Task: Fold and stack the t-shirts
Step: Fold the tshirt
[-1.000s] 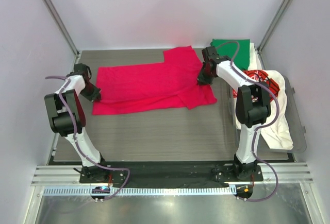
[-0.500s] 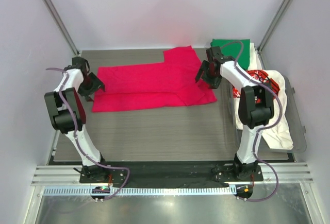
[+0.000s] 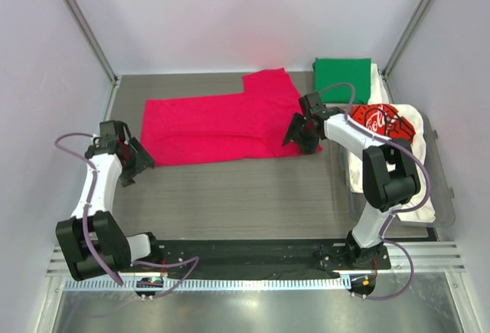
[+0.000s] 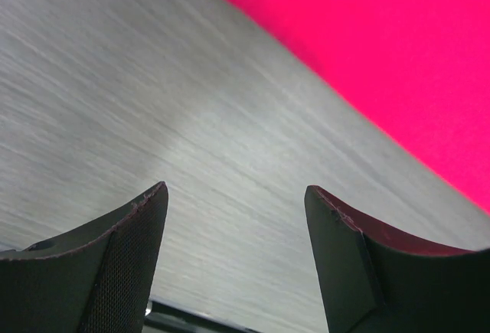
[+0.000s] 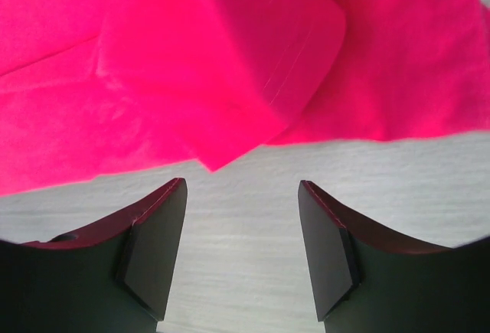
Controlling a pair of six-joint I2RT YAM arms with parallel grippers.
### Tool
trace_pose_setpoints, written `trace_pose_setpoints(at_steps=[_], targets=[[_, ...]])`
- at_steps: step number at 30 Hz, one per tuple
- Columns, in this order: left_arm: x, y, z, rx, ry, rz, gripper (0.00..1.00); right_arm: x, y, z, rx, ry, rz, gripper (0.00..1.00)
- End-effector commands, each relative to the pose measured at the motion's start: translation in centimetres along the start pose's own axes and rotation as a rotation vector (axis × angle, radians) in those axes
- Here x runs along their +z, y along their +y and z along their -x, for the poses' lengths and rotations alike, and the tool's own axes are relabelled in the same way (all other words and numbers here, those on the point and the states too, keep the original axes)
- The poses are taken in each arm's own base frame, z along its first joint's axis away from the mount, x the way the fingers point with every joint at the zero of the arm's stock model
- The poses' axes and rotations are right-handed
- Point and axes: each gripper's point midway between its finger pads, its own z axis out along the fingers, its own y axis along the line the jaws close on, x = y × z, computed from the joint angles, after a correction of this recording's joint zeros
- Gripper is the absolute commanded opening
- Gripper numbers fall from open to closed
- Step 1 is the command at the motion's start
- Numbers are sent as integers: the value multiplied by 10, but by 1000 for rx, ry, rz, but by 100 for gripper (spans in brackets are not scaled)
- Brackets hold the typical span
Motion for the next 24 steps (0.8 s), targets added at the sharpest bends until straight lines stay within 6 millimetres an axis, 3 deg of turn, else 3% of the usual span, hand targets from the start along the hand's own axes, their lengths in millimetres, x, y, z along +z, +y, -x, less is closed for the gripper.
trace_pose_setpoints(at_steps=[1, 7, 13, 15, 18, 19, 21, 24], targets=[[-9, -13, 8, 54, -64, -72, 73, 2, 9, 26, -18, -63, 34, 66], [-14, -18, 7, 69, -75, -87, 71, 18, 0, 45, -15, -64, 11, 63], [-27, -32, -15, 50, -23, -211, 72, 38, 5, 55, -30, -59, 5, 56], [-29, -29, -22, 46, -31, -221, 72, 44, 8, 57, -30, -52, 9, 51], [-35, -27, -18, 46, -84, -223, 72, 45, 14, 61, -31, -53, 25, 33], [-37, -30, -17, 50, -95, -235, 72, 43, 15, 63, -30, -58, 28, 20], [-38, -30, -17, 45, -109, -243, 72, 37, 23, 70, -8, -80, 45, 6], [-38, -32, -16, 44, -110, -250, 72, 27, 54, 94, 38, -117, 126, 1]])
